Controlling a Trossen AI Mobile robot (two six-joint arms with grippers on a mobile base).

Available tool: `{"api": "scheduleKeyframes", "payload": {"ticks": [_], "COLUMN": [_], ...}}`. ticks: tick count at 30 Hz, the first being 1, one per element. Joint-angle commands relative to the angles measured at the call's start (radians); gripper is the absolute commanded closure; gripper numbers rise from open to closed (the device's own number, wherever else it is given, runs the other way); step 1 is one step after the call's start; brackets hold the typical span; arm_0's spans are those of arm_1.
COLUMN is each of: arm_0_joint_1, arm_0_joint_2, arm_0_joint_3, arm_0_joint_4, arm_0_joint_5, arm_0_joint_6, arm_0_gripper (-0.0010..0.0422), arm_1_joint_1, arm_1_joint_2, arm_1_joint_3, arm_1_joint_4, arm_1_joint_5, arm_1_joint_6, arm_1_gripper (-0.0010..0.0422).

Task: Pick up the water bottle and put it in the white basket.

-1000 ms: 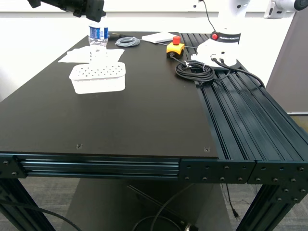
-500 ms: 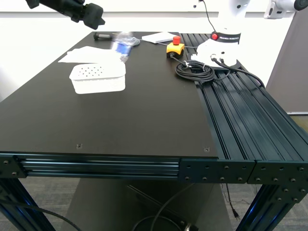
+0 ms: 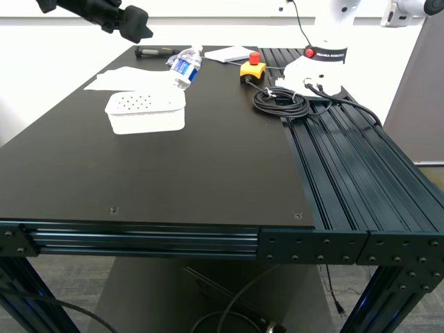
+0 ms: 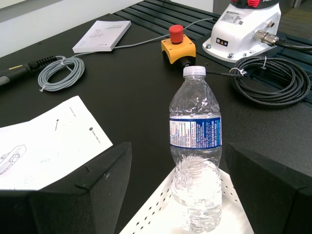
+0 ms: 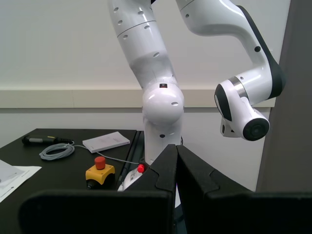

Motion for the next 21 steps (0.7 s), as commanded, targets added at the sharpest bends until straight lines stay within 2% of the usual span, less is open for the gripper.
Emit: {"api": "scheduleKeyframes", "payload": {"ticks": [1, 16, 21], "arm_0_joint_1": [0.001, 0.001, 0.001], "arm_0_joint_2": [0.000, 0.000, 0.000], "arm_0_joint_3": [0.002, 0.002, 0.002], "arm_0_joint_4": [0.003, 0.003, 0.003], "arm_0_joint_5": [0.000, 0.000, 0.000], "arm_0_joint_6": [0.000, 0.000, 0.000], "arm_0_gripper": [0.0412, 0.0412, 0.0412], "arm_1_joint_1": [0.000, 0.000, 0.000], "arm_1_joint_2": [-0.001, -0.001, -0.001], "arm_1_joint_3": [0.000, 0.000, 0.000], "arm_1_joint_4": [0.001, 0.001, 0.001], "arm_1_joint_5": [0.001, 0.001, 0.001], "arm_1_joint_6": [0.002, 0.002, 0.003], "arm_1_gripper": [0.0130, 0.0026, 0.0013]}}
